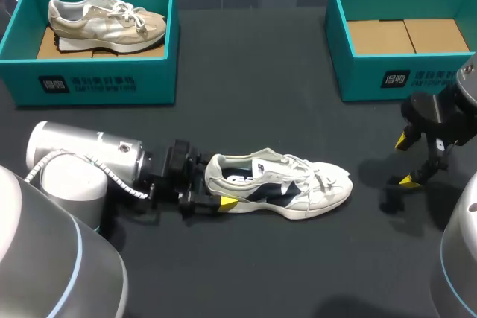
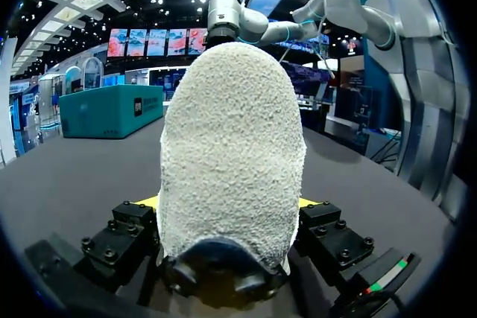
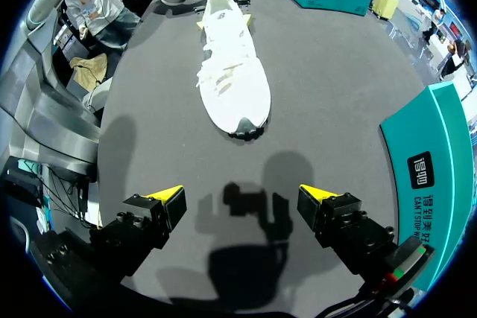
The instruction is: Take the shoe out of the shoebox, open the shoe tongue, remove and reinsert the insole, then place the shoe into the shoebox
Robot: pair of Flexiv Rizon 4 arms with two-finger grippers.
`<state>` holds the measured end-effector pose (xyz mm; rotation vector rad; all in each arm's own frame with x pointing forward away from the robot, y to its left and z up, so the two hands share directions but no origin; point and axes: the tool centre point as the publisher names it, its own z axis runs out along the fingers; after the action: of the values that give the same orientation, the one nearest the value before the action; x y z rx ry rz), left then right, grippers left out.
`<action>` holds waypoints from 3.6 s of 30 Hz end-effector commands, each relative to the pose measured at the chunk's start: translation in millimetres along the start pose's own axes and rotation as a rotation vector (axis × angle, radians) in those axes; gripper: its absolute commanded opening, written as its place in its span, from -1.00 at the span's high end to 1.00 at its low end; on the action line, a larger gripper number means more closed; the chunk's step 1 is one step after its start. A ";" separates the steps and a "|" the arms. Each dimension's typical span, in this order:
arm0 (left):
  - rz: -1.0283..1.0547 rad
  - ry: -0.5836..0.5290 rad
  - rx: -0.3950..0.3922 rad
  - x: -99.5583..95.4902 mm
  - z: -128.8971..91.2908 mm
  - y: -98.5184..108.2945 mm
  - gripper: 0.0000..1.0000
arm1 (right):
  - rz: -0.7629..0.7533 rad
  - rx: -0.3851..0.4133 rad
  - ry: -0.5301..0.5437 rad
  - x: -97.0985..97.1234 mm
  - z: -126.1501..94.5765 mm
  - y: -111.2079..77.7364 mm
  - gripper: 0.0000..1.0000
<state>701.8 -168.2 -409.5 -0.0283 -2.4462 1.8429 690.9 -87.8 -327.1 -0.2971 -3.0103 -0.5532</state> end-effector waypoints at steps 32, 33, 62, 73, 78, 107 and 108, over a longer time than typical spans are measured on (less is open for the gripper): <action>-0.017 -0.021 -0.005 1.9 3.0 -1.5 1.00 | 0.000 0.001 -0.003 1.1 0.3 -0.1 -1.00; -0.017 -0.021 -0.005 1.9 3.0 -1.5 1.00 | 0.000 0.001 -0.003 1.1 0.3 -0.1 -1.00; -0.017 -0.021 -0.005 1.9 3.0 -1.5 1.00 | 0.877 0.179 -0.122 43.7 -21.4 185.7 -1.00; -0.017 -0.021 -0.005 1.9 3.0 -1.5 1.00 | 0.876 0.264 -0.119 53.5 -19.6 221.2 -1.00; -0.017 -0.021 -0.005 1.9 3.0 -1.5 1.00 | 0.876 0.264 -0.119 53.5 -19.6 221.2 -1.00; -0.017 -0.021 -0.005 1.9 3.0 -1.5 1.00 | 1.109 0.486 -0.335 89.1 53.9 306.4 -1.00; -0.017 -0.021 -0.005 1.9 3.0 -1.5 1.00 | 1.115 0.487 -0.340 89.8 56.9 306.2 -1.00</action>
<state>699.8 -169.1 -408.3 0.0120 -2.4536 1.8450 665.5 207.3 -254.6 -1.8936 -2.4369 0.2051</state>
